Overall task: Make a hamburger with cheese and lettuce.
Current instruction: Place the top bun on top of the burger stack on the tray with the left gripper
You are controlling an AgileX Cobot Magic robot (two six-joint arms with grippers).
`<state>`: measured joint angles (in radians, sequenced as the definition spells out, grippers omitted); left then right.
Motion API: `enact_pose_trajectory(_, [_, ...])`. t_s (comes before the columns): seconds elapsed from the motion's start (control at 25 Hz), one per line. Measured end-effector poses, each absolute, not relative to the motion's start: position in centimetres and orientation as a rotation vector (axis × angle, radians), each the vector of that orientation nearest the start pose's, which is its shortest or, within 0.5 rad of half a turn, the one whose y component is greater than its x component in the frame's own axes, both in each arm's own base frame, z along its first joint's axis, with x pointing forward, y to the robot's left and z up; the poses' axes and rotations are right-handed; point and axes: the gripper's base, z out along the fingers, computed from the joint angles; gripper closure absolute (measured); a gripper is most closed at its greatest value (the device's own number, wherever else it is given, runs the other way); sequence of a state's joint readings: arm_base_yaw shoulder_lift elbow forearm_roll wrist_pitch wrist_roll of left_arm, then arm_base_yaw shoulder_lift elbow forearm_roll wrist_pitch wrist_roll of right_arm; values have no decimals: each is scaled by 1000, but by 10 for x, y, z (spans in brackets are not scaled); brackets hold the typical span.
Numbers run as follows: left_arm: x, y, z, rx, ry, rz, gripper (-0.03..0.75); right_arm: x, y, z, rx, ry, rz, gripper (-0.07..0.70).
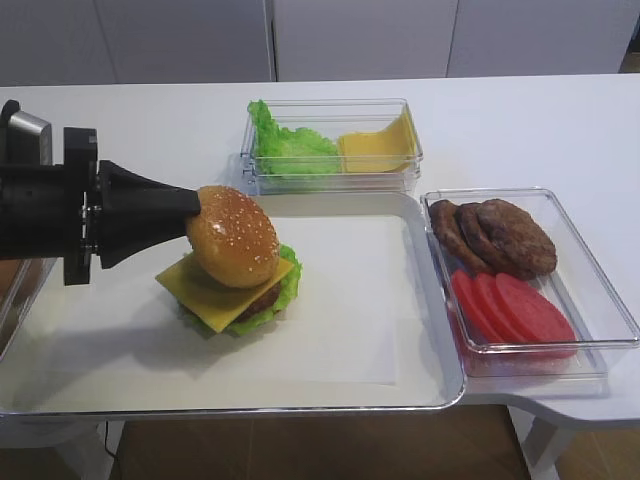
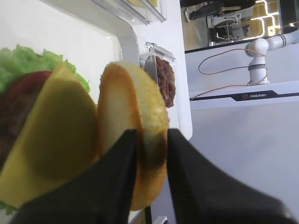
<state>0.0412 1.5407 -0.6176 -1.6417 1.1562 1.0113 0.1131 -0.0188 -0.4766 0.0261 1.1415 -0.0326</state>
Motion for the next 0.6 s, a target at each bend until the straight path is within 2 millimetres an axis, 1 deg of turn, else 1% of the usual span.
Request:
enact_pose_trajectory(0.24, [245,-73,210,-161,2264,-1644,489,-9,1,264,-158,2125,79,624])
enact_pose_trajectory(0.6, [243,-73,209,-132,2290,-1631,477,-9,1,264,-158,2125,79,624])
